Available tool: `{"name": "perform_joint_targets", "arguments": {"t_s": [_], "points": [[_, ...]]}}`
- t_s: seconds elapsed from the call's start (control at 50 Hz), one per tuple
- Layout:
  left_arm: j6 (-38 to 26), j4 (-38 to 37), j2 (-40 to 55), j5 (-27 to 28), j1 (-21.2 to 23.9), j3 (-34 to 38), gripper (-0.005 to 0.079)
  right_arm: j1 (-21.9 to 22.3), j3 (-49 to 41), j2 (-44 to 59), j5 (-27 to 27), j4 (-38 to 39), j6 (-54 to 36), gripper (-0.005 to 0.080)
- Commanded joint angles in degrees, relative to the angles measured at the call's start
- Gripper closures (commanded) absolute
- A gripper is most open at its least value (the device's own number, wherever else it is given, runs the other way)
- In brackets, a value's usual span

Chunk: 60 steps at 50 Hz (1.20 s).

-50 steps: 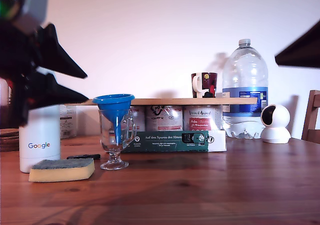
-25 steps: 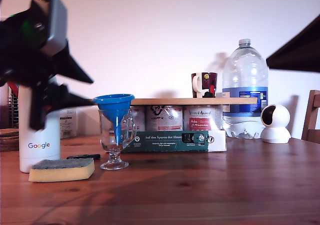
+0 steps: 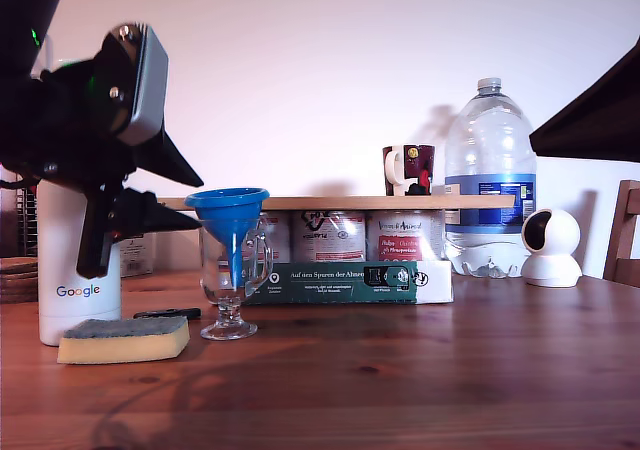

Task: Remove the blue funnel from the glass cup and place it on the shelf behind

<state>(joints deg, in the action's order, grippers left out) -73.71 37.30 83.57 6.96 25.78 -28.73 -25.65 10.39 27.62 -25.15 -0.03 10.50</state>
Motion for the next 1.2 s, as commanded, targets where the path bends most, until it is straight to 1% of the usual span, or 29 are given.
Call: {"name": "perform_joint_targets", "arguments": {"t_s": [0.0,0.24,0.4,0.62,0.76,1.04,1.18], "points": [[-0.3,0.4,1.2,0.1,-0.2,-1.7,0.0376,-0.5,0.9,0.3,-0.2,0.5,0.0,0.0762],[-0.3,0.0,1.6,0.5,-0.3,-3.1,0.0388,-0.5,0.9,0.3,-0.2,0.6,0.0,0.0762],[-0.3,-1.4,1.6,2.1,-0.7,-3.1,0.0388,-0.5,0.9,0.3,-0.2,0.7,0.0,0.0762],[-0.7,-2.5,1.6,2.3,-0.8,-3.1,0.0389,-0.5,0.9,0.3,-0.2,0.7,0.0,0.0762],[-1.8,-2.6,2.0,2.7,-1.2,-3.2,0.042,-0.5,0.9,0.3,-0.2,0.9,0.0,0.0762],[-1.8,-2.5,3.3,3.3,-1.4,-3.6,0.0426,-0.5,0.9,0.3,-0.3,1.1,0.0,0.0762],[-1.8,-2.6,3.5,3.4,-1.6,-4.4,0.0465,-0.5,0.9,0.3,-0.3,1.1,0.0,0.0762]]}}
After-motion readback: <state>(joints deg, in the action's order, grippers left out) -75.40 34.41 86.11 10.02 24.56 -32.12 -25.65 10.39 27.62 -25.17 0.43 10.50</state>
